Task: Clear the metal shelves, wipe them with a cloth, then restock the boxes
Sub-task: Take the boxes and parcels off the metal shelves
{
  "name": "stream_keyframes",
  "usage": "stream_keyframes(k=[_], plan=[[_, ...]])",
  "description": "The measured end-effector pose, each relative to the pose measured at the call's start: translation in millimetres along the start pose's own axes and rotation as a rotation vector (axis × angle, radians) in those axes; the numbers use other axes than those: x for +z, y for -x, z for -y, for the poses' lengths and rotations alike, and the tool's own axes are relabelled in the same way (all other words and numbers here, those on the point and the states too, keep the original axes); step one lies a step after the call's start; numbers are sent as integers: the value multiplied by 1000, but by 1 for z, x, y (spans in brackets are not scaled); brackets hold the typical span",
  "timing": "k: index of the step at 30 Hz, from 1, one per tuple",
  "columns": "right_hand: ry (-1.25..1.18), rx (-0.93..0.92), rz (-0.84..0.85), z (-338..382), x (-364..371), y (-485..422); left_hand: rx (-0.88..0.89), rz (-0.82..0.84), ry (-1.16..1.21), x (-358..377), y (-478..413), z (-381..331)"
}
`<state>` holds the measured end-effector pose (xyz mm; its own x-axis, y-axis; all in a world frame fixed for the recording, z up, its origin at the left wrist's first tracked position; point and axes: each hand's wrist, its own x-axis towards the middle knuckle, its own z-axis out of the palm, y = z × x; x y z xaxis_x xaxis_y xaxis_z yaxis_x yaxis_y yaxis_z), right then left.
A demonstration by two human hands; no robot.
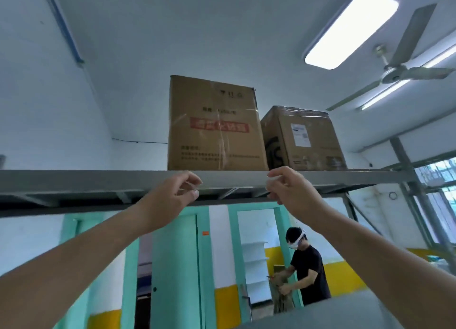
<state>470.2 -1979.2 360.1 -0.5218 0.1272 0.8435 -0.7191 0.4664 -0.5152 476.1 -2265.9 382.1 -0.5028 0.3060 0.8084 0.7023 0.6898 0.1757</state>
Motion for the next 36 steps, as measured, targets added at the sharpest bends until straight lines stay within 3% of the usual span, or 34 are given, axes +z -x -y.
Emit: stream_keyframes(k=[7,14,21,24,30,36], plan=[[76,-58,10,-60,-13,-97,-170,-428,-274,10,-83,21],[-35,-39,-61,-92,-4,-195,-417,-527,-379,17,-141,56],[298,24,24,-114,35,-228,-543,-452,-666,23,-155,85],[484,-83,-74,-130,50,-226,-508,-487,-862,31,-156,98],[375,-105,-151,-133,48,-223,-442,-599,-740,28,-150,108],[-42,-74,-167,-115,40,-196,-306,-740,-423,34,-136,88]])
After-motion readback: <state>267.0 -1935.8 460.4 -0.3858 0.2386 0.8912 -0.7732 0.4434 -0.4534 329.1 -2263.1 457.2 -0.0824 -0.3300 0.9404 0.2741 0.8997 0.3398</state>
